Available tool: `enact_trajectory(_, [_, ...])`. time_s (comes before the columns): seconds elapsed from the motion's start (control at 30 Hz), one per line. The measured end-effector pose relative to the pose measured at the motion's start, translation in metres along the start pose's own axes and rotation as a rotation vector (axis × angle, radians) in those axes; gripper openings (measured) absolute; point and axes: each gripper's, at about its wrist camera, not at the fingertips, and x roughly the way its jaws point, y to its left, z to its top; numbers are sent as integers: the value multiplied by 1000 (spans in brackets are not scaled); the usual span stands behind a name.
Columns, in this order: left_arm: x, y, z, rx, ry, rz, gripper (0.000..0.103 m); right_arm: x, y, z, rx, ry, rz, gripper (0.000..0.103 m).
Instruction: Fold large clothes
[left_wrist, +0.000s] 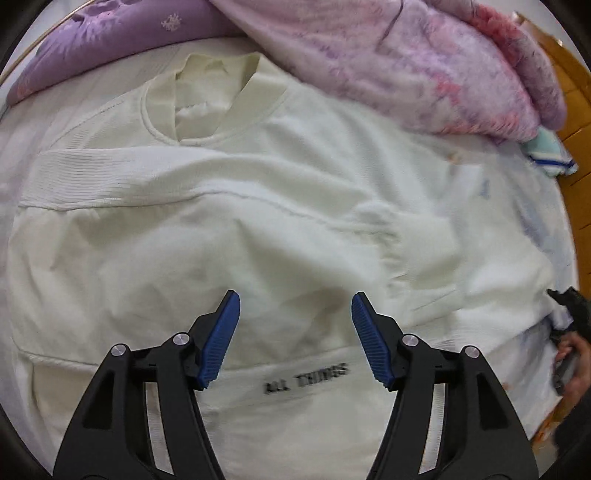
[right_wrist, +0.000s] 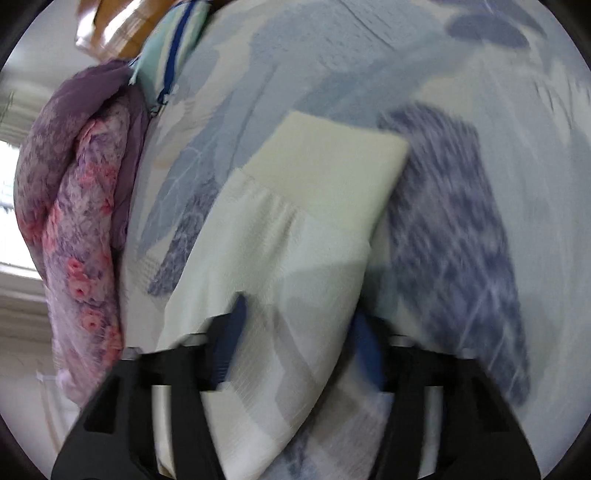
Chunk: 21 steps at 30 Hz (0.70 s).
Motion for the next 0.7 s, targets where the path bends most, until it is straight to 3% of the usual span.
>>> enact_trajectory(0.03, [6, 0, -1, 11, 15, 5, 64, -4, 1, 1, -12, -11, 4, 6])
enact_trajectory(0.07, [12, 0, -4, 21, 34, 7, 64, -9, 4, 1, -25, -29, 22, 4])
enact_trajectory(0.17, [31, -4, -10, 63, 94, 41, 64, -37, 22, -6, -131, -109, 24, 4])
enact_trajectory(0.27, [37, -10, -15, 126, 96, 74, 63, -62, 45, -18, -241, -173, 11, 4])
enact_trajectory(0.4, [38, -7, -13, 125, 107, 66, 63, -98, 92, -44, -409, -263, 26, 4])
enact_trajectory(0.6, [2, 18, -11, 40, 69, -82, 65, -134, 170, -102, -633, -323, 111, 4])
enact_trajectory(0.7, [-21, 33, -10, 23, 43, -105, 66, -146, 216, -157, -762, -319, 172, 4])
